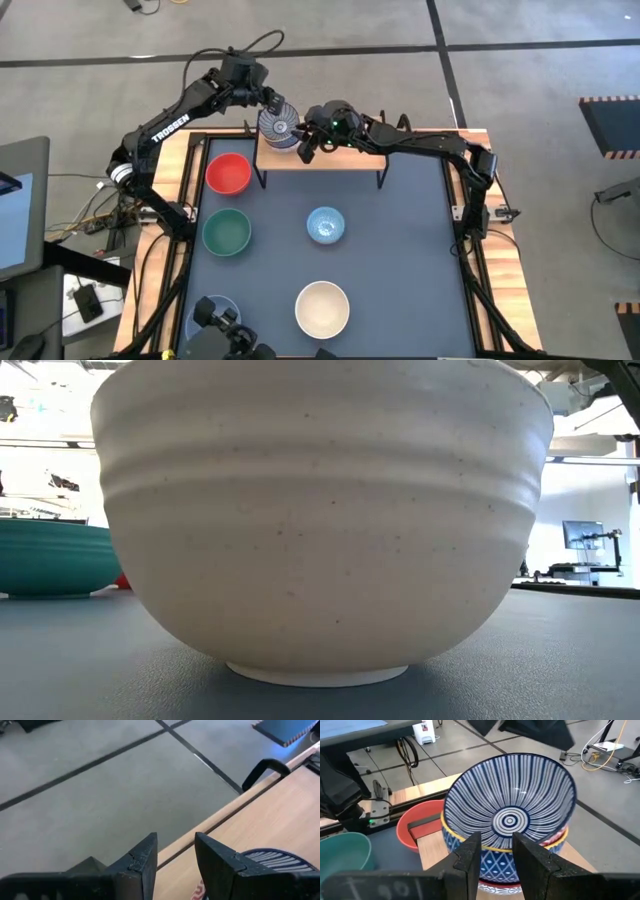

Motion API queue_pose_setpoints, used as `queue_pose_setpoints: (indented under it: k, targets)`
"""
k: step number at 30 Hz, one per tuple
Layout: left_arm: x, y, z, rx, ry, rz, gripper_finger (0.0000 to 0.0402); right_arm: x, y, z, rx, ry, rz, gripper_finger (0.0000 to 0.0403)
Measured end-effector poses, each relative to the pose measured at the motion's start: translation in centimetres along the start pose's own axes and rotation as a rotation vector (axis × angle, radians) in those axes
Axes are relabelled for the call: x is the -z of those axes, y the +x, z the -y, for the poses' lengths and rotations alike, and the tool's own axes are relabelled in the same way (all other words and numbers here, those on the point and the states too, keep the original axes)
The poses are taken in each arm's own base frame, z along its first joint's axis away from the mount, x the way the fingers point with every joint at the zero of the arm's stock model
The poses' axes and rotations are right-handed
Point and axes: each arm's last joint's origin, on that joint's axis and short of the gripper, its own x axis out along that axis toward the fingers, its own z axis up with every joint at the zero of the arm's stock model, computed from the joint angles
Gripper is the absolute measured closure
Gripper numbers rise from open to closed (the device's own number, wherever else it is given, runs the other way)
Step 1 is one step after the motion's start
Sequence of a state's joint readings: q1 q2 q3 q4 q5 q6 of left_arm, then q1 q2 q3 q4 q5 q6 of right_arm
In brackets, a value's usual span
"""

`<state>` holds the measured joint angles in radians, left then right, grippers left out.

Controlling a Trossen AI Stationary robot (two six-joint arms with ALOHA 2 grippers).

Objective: Place and stack bowls onto a shelf
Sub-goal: Stack the blue patterned white bowl on the top of the yellow patterned bowl on the shelf

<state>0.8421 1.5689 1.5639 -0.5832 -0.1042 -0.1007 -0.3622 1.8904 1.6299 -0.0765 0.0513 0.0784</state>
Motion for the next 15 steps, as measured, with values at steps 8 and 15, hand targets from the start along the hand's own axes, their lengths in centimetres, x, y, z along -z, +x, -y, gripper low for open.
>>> queue_pose_setpoints:
  k: [8, 15]
  targets:
    - [1.1, 1.4, 0.1, -0.016, 0.007, -0.103, 0.0285, -1.1, -0.8, -0.1, -0.003, -0.005, 0.05, 0.0267]
    - [1.7, 2.4, 0.2, -0.015, 0.008, -0.152, 0.0285, -1.3, -1.2, 0.1, 0.025, -0.046, 0.053, 0.0267]
